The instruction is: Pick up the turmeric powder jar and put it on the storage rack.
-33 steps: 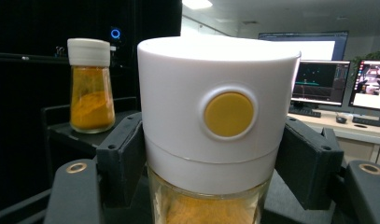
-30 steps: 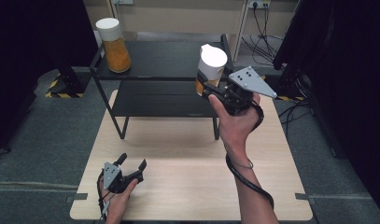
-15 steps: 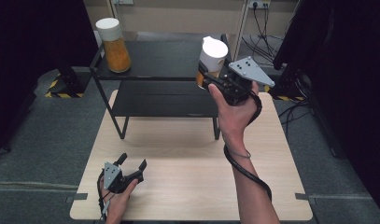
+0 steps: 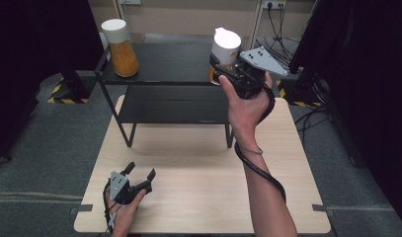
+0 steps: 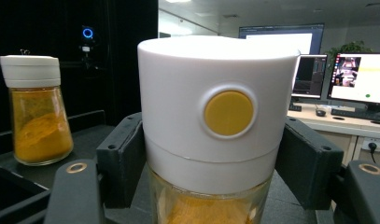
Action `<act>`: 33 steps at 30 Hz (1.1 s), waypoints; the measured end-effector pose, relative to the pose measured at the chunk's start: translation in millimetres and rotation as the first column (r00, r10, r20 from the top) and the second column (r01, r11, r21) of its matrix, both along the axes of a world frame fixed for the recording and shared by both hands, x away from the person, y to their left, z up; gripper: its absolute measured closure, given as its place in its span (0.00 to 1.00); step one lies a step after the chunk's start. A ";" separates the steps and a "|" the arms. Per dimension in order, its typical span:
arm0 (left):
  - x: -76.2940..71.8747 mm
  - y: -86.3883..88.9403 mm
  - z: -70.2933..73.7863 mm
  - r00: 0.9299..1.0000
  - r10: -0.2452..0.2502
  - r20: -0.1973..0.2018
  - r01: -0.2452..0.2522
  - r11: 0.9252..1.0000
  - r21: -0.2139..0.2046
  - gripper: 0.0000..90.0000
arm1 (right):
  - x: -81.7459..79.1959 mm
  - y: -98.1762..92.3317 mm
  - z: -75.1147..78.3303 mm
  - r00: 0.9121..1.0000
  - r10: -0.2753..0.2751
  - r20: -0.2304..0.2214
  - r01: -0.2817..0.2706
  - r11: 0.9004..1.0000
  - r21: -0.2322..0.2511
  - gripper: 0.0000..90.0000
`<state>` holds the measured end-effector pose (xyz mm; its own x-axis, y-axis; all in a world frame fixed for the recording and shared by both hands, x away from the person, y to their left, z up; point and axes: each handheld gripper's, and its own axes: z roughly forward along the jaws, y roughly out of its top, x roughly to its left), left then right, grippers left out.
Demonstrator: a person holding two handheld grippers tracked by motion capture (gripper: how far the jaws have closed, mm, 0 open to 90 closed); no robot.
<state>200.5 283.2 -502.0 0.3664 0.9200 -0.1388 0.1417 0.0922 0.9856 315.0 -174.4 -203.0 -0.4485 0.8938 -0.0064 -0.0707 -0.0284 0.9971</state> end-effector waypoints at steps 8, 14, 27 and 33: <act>0.4 0.4 0.7 1.000 -0.002 -0.004 0.002 1.000 0.003 0.15 | 10.6 5.9 4.4 1.000 -0.012 -0.019 0.012 1.000 0.001 0.34; 0.3 0.4 0.3 1.000 -0.003 -0.001 0.003 1.000 0.002 0.15 | 17.9 11.4 6.6 0.999 -0.026 -0.029 0.026 1.000 -0.008 0.34; 0.8 0.7 0.5 1.000 -0.004 -0.004 0.004 1.000 0.001 0.15 | 28.8 19.9 11.4 0.998 -0.056 -0.033 0.055 0.998 -0.011 0.34; 1.1 0.4 0.6 1.000 -0.006 -0.003 0.006 1.000 0.004 0.15 | 38.9 21.3 16.1 0.995 -0.077 -0.057 0.077 0.997 -0.003 0.34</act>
